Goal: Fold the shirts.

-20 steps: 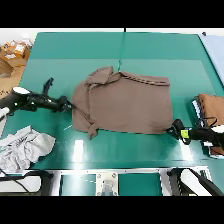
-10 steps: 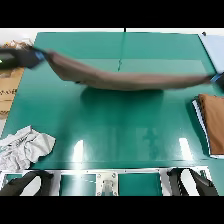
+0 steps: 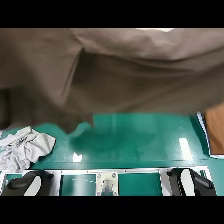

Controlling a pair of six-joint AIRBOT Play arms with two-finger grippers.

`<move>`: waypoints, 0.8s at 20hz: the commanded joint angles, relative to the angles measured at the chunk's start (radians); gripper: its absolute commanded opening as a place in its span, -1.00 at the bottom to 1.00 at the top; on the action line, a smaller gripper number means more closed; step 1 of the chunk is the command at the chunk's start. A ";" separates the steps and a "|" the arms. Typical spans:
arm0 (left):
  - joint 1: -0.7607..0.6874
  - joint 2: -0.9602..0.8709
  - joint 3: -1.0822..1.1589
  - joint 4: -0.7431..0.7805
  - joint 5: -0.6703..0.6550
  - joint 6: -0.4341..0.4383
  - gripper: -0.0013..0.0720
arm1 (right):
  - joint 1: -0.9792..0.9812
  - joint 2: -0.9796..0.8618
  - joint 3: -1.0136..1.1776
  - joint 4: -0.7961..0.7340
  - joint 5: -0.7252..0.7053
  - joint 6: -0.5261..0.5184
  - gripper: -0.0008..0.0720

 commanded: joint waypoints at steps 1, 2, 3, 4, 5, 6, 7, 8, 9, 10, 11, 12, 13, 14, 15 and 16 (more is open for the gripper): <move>0.001 -0.024 -0.006 0.070 0.019 -0.055 -0.91 | 0.000 -0.030 -0.015 -0.016 -0.028 0.002 -0.95; 0.001 -0.044 -0.032 0.069 0.008 -0.055 -0.91 | 0.001 -0.053 -0.053 -0.013 -0.027 0.002 -0.95; 0.001 -0.078 -0.065 0.066 -0.003 -0.065 -0.91 | 0.001 -0.085 -0.101 0.009 -0.027 -0.011 -0.95; 0.001 -0.114 -0.099 0.066 -0.009 -0.076 -0.91 | 0.003 -0.119 -0.150 0.039 -0.026 -0.039 -0.95; 0.000 -0.158 -0.142 0.066 -0.014 -0.090 -0.91 | 0.013 -0.162 -0.205 0.066 -0.028 -0.068 -0.95; 0.000 -0.204 -0.186 0.059 -0.016 -0.095 -0.91 | 0.031 -0.207 -0.253 0.072 -0.032 -0.087 -0.95; 0.000 -0.258 -0.233 0.043 -0.018 -0.095 -0.91 | 0.052 -0.258 -0.302 0.072 -0.042 -0.105 -0.95; 0.000 -0.311 -0.278 0.019 -0.018 -0.095 -0.91 | 0.074 -0.307 -0.343 0.072 -0.057 -0.117 -0.95; 0.000 -0.369 -0.324 -0.006 -0.014 -0.095 -0.91 | 0.097 -0.359 -0.381 0.072 -0.082 -0.135 -0.95; 0.000 -0.426 -0.364 -0.027 -0.007 -0.094 -0.91 | 0.124 -0.420 -0.416 0.072 -0.117 -0.157 -0.95; 0.000 -0.491 -0.404 -0.048 0.011 -0.082 -0.91 | 0.152 -0.486 -0.441 0.072 -0.156 -0.171 -0.95; -0.009 -0.555 -0.436 -0.053 0.043 -0.066 -0.91 | 0.176 -0.553 -0.451 0.072 -0.190 -0.190 -0.95; -0.027 -0.616 -0.457 -0.051 0.082 -0.052 -0.91 | 0.200 -0.630 -0.452 0.074 -0.227 -0.202 -0.95; -0.052 -0.685 -0.465 -0.051 0.119 -0.037 -0.91 | 0.221 -0.699 -0.451 0.084 -0.269 -0.215 -0.95; -0.078 -0.747 -0.464 -0.052 0.163 -0.034 -0.91 | 0.238 -0.772 -0.444 0.099 -0.308 -0.219 -0.95; -0.107 -0.802 -0.464 -0.052 0.224 -0.033 -0.91 | 0.250 -0.843 -0.432 0.118 -0.333 -0.219 -0.95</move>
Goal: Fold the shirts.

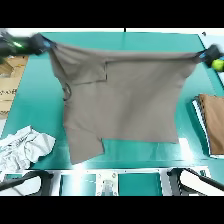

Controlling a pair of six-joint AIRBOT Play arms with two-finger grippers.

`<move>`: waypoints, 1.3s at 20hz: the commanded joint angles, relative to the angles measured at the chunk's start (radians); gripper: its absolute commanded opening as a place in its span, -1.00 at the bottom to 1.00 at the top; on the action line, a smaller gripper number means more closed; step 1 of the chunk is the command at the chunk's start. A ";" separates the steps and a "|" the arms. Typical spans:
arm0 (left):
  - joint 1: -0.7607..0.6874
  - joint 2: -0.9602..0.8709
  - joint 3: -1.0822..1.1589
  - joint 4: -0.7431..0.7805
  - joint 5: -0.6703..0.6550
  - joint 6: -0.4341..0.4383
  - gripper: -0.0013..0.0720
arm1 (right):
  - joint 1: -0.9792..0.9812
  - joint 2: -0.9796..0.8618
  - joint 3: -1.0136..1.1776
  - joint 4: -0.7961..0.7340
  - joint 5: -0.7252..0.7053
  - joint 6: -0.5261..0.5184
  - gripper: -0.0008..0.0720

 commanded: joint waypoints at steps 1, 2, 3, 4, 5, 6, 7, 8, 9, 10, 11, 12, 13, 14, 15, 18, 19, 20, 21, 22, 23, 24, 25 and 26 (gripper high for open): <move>-0.079 -0.210 -0.037 -0.018 0.194 0.023 -0.91 | 0.057 -0.245 0.011 0.060 -0.116 -0.034 -0.95; -0.101 -0.249 -0.037 -0.018 0.266 0.023 -0.91 | 0.060 -0.303 0.034 0.079 -0.116 -0.034 -0.95; -0.116 -0.276 -0.037 -0.019 0.324 0.023 -0.91 | 0.060 -0.356 0.060 0.090 -0.115 -0.033 -0.95; -0.122 -0.294 -0.037 -0.018 0.368 0.022 -0.91 | 0.060 -0.397 0.083 0.096 -0.115 -0.033 -0.95; -0.122 -0.306 -0.037 -0.019 0.396 0.022 -0.91 | 0.059 -0.426 0.103 0.095 -0.115 -0.033 -0.95; -0.117 -0.311 -0.037 -0.019 0.413 0.022 -0.91 | 0.054 -0.444 0.116 0.095 -0.114 -0.033 -0.95; -0.109 -0.314 -0.037 -0.010 0.417 0.022 -0.91 | 0.046 -0.450 0.121 0.095 -0.114 -0.034 -0.95; -0.098 -0.313 -0.037 -0.003 0.403 0.022 -0.91 | 0.036 -0.450 0.122 0.095 -0.102 -0.037 -0.95; -0.086 -0.313 -0.037 -0.002 0.365 0.022 -0.91 | 0.024 -0.450 0.124 0.094 -0.063 -0.056 -0.95; -0.077 -0.313 -0.037 0.008 0.303 0.022 -0.91 | 0.006 -0.449 0.125 0.085 0.000 -0.068 -0.95; -0.071 -0.312 -0.037 0.035 0.229 0.022 -0.91 | -0.015 -0.448 0.124 0.060 0.079 -0.067 -0.95; -0.065 -0.312 -0.037 0.078 0.141 0.021 -0.91 | -0.031 -0.447 0.124 0.031 0.153 -0.066 -0.95; -0.066 -0.312 -0.037 0.128 0.069 0.018 -0.91 | -0.042 -0.447 0.124 0.001 0.211 -0.066 -0.95; -0.070 -0.313 -0.037 0.185 0.015 0.002 -0.91 | -0.049 -0.447 0.124 -0.032 0.263 -0.066 -0.95; -0.075 -0.313 -0.037 0.250 -0.025 -0.026 -0.91 | -0.049 -0.447 0.124 -0.068 0.297 -0.066 -0.95; -0.083 -0.313 -0.037 0.355 -0.089 -0.069 -0.91 | -0.047 -0.447 0.124 -0.141 0.353 -0.057 -0.95; -0.083 -0.313 -0.037 0.367 -0.101 -0.071 -0.91 | -0.047 -0.447 0.124 -0.156 0.367 -0.055 -0.95; -0.083 -0.313 -0.037 0.373 -0.110 -0.083 -0.91 | -0.047 -0.447 0.123 -0.171 0.377 -0.055 -0.95; -0.083 -0.313 -0.037 0.375 -0.116 -0.087 -0.91 | -0.047 -0.448 0.123 -0.177 0.389 -0.055 -0.95; -0.083 -0.313 -0.037 0.374 -0.123 -0.088 -0.91 | -0.046 -0.448 0.123 -0.176 0.400 -0.055 -0.94; -0.083 -0.312 -0.037 0.374 -0.142 -0.093 -0.81 | -0.046 -0.448 0.124 -0.176 0.411 -0.055 -0.71; -0.083 -0.312 -0.033 0.373 -0.182 -0.094 0.23 | -0.050 -0.447 0.127 -0.177 0.438 -0.055 -0.01; -0.079 -0.312 -0.023 0.375 -0.236 -0.119 0.80 | -0.061 -0.447 0.137 -0.177 0.480 -0.053 0.20; -0.072 -0.312 -0.006 0.375 -0.303 -0.140 0.76 | -0.077 -0.447 0.150 -0.178 0.528 -0.023 0.17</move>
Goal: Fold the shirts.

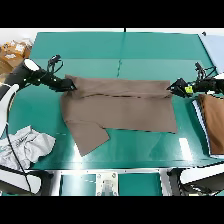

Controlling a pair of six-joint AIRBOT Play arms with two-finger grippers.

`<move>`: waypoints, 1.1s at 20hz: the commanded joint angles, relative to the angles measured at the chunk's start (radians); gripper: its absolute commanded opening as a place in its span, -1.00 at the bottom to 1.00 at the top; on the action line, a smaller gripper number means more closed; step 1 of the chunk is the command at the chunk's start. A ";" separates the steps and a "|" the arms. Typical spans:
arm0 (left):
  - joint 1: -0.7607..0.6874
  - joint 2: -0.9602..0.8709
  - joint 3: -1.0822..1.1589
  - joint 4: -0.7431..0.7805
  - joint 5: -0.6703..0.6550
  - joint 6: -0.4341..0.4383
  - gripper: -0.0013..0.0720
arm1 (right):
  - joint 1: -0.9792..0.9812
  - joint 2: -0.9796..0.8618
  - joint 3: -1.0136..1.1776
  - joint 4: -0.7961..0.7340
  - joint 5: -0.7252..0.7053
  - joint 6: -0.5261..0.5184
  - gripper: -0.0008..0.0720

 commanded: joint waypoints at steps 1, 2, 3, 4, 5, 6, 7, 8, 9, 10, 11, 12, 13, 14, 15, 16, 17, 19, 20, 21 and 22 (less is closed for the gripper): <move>0.018 0.000 0.038 0.015 -0.214 -0.060 0.76 | -0.036 0.001 0.022 -0.014 0.145 0.061 -0.04; 0.029 0.000 0.053 0.014 -0.270 -0.086 0.75 | -0.051 0.001 0.022 -0.013 0.189 0.070 -0.73; 0.040 0.002 0.065 0.014 -0.316 -0.104 0.27 | -0.060 0.001 0.019 -0.013 0.223 0.074 -0.94; 0.050 0.003 0.072 0.014 -0.364 -0.103 -0.78 | -0.061 0.004 0.011 -0.013 0.257 0.090 -0.95; 0.057 0.005 0.072 0.015 -0.405 -0.105 -0.92 | -0.060 0.014 -0.008 -0.013 0.275 0.104 -0.95; 0.058 0.015 0.068 0.019 -0.425 -0.122 -0.92 | -0.056 0.038 -0.042 -0.012 0.286 0.108 -0.95; 0.057 0.040 0.052 0.045 -0.425 -0.136 -0.92 | -0.055 0.073 -0.087 -0.013 0.285 0.109 -0.95; 0.055 0.082 0.015 0.064 -0.415 -0.148 -0.92 | -0.056 0.125 -0.149 -0.014 0.282 0.123 -0.95; 0.055 0.138 -0.041 0.080 -0.398 -0.149 -0.92 | -0.067 0.187 -0.222 -0.013 0.270 0.136 -0.95; 0.055 0.210 -0.124 0.092 -0.360 -0.164 -0.92 | -0.086 0.270 -0.312 -0.014 0.244 0.164 -0.95; 0.056 0.296 -0.228 0.105 -0.306 -0.183 -0.92 | -0.106 0.359 -0.406 -0.014 0.205 0.201 -0.94; 0.055 0.382 -0.335 0.113 -0.256 -0.199 -0.92 | -0.128 0.465 -0.513 -0.014 0.163 0.230 -0.95; 0.056 0.473 -0.451 0.115 -0.204 -0.216 -0.92 | -0.149 0.578 -0.624 -0.014 0.134 0.247 -0.94; 0.055 0.551 -0.547 0.119 -0.169 -0.243 -0.92 | -0.162 0.675 -0.720 -0.014 0.120 0.269 -0.94; 0.055 0.625 -0.639 0.119 -0.138 -0.279 -0.91 | -0.166 0.755 -0.802 -0.013 0.109 0.288 -0.94; 0.055 0.678 -0.715 0.109 -0.110 -0.312 -0.90 | -0.166 0.818 -0.872 -0.013 0.091 0.290 -0.70; 0.055 0.717 -0.788 0.085 -0.083 -0.312 -0.20 | -0.166 0.855 -0.928 -0.013 0.072 0.311 0.05; 0.055 0.739 -0.914 0.033 -0.042 -0.328 0.26 | -0.166 0.870 -0.987 -0.013 0.040 0.320 0.70; 0.055 0.735 -0.966 -0.004 -0.015 -0.320 0.26 | -0.166 0.870 -0.997 -0.013 0.039 0.319 0.70; 0.053 0.736 -1.016 -0.066 0.027 -0.281 0.26 | -0.165 0.870 -1.002 -0.013 0.029 0.317 0.70; 0.031 0.735 -1.058 -0.127 0.090 -0.249 0.26 | -0.165 0.869 -1.004 -0.013 -0.003 0.317 0.70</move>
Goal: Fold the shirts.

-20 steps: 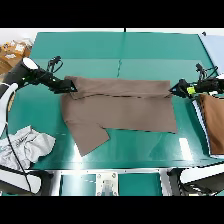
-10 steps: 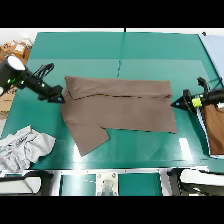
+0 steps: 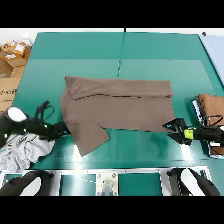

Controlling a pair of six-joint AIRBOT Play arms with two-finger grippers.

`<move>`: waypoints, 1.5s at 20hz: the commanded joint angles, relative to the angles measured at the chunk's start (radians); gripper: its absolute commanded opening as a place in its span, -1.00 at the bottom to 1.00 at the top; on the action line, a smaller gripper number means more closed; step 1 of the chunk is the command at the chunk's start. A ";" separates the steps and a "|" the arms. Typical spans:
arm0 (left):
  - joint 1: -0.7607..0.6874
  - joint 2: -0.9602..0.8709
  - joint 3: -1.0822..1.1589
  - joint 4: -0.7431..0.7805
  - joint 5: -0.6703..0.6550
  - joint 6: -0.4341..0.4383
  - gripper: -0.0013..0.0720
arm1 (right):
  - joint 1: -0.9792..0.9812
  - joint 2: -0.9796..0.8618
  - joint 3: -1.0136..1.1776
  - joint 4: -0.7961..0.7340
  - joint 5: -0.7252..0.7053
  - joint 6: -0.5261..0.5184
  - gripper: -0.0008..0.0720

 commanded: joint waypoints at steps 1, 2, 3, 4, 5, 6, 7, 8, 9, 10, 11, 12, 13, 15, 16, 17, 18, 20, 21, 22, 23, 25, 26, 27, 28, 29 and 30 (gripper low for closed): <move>-0.061 0.034 -0.183 -0.167 0.199 0.041 0.26 | -0.003 0.038 -0.063 0.000 -0.100 0.028 0.70; -0.113 0.034 -0.203 -0.186 0.254 0.039 0.26 | -0.003 0.032 -0.063 0.000 -0.129 0.049 0.70; -0.171 0.034 -0.219 -0.192 0.308 0.021 0.26 | -0.003 0.018 -0.063 0.000 -0.148 0.069 0.70; -0.212 0.032 -0.227 -0.192 0.356 -0.006 0.26 | -0.003 -0.003 -0.063 0.000 -0.151 0.072 0.70; -0.235 0.026 -0.226 -0.197 0.403 -0.024 0.26 | -0.003 -0.030 -0.064 0.000 -0.154 0.084 0.70; -0.239 0.019 -0.225 -0.219 0.445 -0.022 0.25 | -0.003 -0.064 -0.064 0.000 -0.163 0.094 0.70; -0.239 0.012 -0.225 -0.254 0.483 -0.016 0.05 | -0.003 -0.098 -0.064 0.000 -0.185 0.093 0.70; -0.239 0.010 -0.225 -0.290 0.497 0.016 -0.45 | -0.003 -0.129 -0.063 0.005 -0.214 0.093 0.70; -0.239 0.010 -0.223 -0.316 0.494 0.056 -0.92 | -0.002 -0.163 -0.063 0.024 -0.254 0.091 0.70; -0.239 0.010 -0.223 -0.334 0.493 0.076 -0.91 | -0.002 -0.192 -0.063 0.053 -0.287 0.065 0.70; -0.239 0.010 -0.223 -0.335 0.493 0.081 -0.91 | -0.002 -0.222 -0.062 0.087 -0.320 0.022 0.70; -0.239 0.011 -0.223 -0.334 0.494 0.090 -0.91 | -0.002 -0.252 -0.059 0.121 -0.349 -0.010 0.70; -0.239 0.011 -0.218 -0.326 0.493 0.093 -0.91 | -0.002 -0.278 -0.053 0.150 -0.373 -0.043 0.70; -0.239 0.011 -0.167 -0.241 0.462 0.087 -0.92 | -0.002 -0.315 -0.039 0.172 -0.401 -0.070 0.70; -0.239 0.011 -0.127 -0.174 0.426 0.056 -0.91 | -0.002 -0.322 -0.035 0.175 -0.405 -0.073 0.69; -0.239 0.011 -0.087 -0.105 0.391 0.022 -0.92 | -0.002 -0.322 -0.031 0.175 -0.402 -0.074 0.25; -0.239 0.011 -0.049 -0.045 0.355 -0.001 -0.92 | -0.001 -0.322 -0.027 0.175 -0.388 -0.095 -0.61; -0.239 0.011 0.002 0.008 0.285 -0.007 -0.92 | -0.002 -0.320 -0.026 0.174 -0.341 -0.147 -0.94; -0.239 0.011 0.026 0.029 0.242 -0.006 -0.92 | -0.004 -0.315 -0.024 0.166 -0.311 -0.163 -0.94; -0.239 0.012 0.050 0.057 0.196 -0.007 -0.92 | -0.004 -0.306 -0.016 0.143 -0.273 -0.162 -0.95; -0.239 0.016 0.080 0.096 0.133 -0.017 -0.92 | -0.004 -0.289 -0.009 0.128 -0.231 -0.157 -0.94; -0.239 0.042 0.132 0.175 0.002 -0.030 -0.92 | -0.004 -0.217 -0.005 0.095 -0.164 -0.127 -0.94; -0.239 0.072 0.151 0.199 -0.056 -0.043 -0.92 | -0.003 -0.167 -0.005 0.070 -0.136 -0.100 -0.94; -0.239 0.104 0.160 0.208 -0.098 -0.051 -0.92 | -0.003 -0.116 -0.005 0.039 -0.106 -0.067 -0.94; -0.239 0.140 0.166 0.209 -0.130 -0.066 -0.92 | -0.003 -0.063 -0.005 0.005 -0.072 -0.032 -0.94; -0.239 0.174 0.169 0.208 -0.146 -0.077 -0.92 | -0.003 -0.008 -0.001 -0.030 -0.038 0.002 -0.95; -0.239 0.202 0.179 0.208 -0.156 -0.093 -0.92 | -0.003 0.040 0.008 -0.042 -0.003 0.025 -0.95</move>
